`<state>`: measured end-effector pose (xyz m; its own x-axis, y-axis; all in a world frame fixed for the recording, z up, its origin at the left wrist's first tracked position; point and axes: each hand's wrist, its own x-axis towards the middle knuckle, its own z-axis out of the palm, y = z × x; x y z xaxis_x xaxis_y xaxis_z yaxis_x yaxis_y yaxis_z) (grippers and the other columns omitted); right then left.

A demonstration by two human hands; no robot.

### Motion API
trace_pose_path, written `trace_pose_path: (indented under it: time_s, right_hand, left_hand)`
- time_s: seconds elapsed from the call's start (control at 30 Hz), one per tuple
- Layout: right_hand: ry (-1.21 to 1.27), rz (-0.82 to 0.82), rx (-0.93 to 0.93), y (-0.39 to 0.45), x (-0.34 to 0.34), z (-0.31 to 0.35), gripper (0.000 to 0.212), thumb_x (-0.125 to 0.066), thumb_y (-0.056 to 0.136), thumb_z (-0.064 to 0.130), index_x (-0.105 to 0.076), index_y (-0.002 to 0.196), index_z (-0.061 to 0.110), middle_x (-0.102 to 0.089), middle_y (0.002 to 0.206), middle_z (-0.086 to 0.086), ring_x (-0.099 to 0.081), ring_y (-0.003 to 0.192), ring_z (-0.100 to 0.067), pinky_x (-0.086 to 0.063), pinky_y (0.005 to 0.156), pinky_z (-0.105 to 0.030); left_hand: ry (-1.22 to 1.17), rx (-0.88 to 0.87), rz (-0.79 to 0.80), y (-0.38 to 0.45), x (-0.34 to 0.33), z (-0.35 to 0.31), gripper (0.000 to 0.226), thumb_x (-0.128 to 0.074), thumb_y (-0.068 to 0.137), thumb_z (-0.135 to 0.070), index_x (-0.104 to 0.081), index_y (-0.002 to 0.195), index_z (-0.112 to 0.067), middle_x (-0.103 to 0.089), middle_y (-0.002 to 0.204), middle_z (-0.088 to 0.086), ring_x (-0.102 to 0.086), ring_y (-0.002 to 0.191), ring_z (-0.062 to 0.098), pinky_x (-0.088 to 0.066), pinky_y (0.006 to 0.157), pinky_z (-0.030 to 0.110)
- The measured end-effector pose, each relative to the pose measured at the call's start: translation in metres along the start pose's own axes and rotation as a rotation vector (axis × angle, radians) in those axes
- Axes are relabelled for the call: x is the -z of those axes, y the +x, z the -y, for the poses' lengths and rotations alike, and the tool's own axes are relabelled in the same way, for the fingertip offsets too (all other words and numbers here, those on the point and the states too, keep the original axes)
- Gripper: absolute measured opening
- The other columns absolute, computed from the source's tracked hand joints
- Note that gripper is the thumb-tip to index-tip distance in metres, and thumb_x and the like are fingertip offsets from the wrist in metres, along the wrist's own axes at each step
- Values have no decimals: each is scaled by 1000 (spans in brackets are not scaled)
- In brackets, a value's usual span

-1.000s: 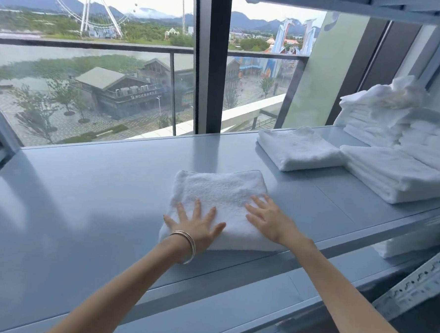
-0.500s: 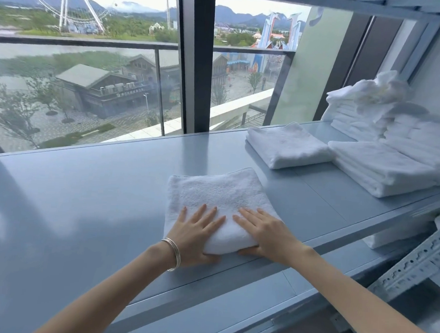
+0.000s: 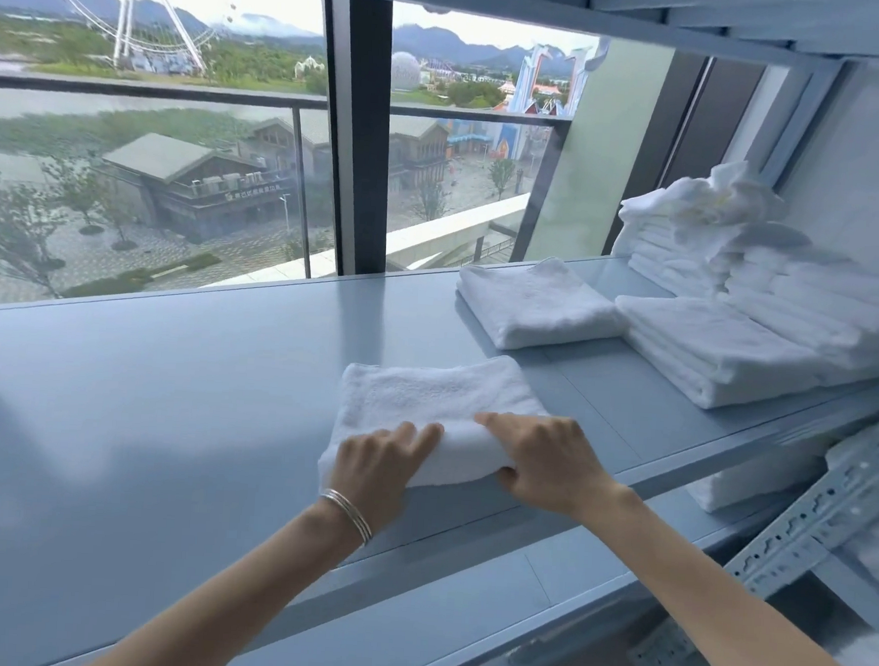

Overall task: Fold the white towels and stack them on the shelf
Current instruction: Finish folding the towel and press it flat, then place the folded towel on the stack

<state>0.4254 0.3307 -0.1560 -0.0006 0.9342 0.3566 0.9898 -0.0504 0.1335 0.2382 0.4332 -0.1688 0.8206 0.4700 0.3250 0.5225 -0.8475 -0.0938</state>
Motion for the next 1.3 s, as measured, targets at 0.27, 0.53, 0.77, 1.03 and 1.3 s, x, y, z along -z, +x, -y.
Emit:
trace_pose_path:
  time_s: [0.27, 0.53, 0.77, 1.03, 1.3]
  right_hand:
    - [-90, -90, -66, -38, 34, -80, 86, -85, 33, 24, -57, 115, 26, -65, 74, 6, -61, 56, -20, -41, 43, -22]
    - [61, 183, 4, -38, 124, -168, 45, -70, 66, 31, -58, 110, 31, -63, 88, 3, -56, 83, -24, -33, 65, -28]
    - [257, 426, 14, 15, 152, -235, 22, -76, 66, 19, -55, 73, 22, -55, 68, 6, -50, 66, -9, -38, 60, -18]
    - [56, 67, -144, 147, 131, -311, 36, -73, 69, 22, -59, 100, 12, -56, 87, -4, -54, 88, -27, -36, 67, -32]
    - [-292, -317, -119, 168, 7, -336, 45, -79, 40, 2, -62, 80, 10, -62, 72, -9, -61, 64, -28, -48, 61, -32]
  left_hand:
    - [68, 57, 218, 67, 66, -72, 41, -55, 83, -31, -43, 122, -27, -61, 109, 4, -59, 100, 31, -37, 69, 30]
    - [-79, 125, 296, 95, 105, -101, 48, -70, 68, -34, -48, 110, -35, -54, 85, -3, -53, 77, 23, -40, 62, 27]
    - [-151, 139, 234, 159, 114, -83, 29, -70, 64, -37, -49, 83, -31, -46, 67, -13, -51, 77, 21, -43, 63, 28]
    - [112, 258, -97, 310, 120, -38, 30, -64, 74, -32, -53, 102, -27, -62, 98, 4, -60, 96, 32, -43, 77, 35]
    - [159, 187, -371, 339, -12, -27, 46, -80, 50, 0, -63, 89, -17, -63, 69, 1, -63, 53, 21, -43, 35, 23]
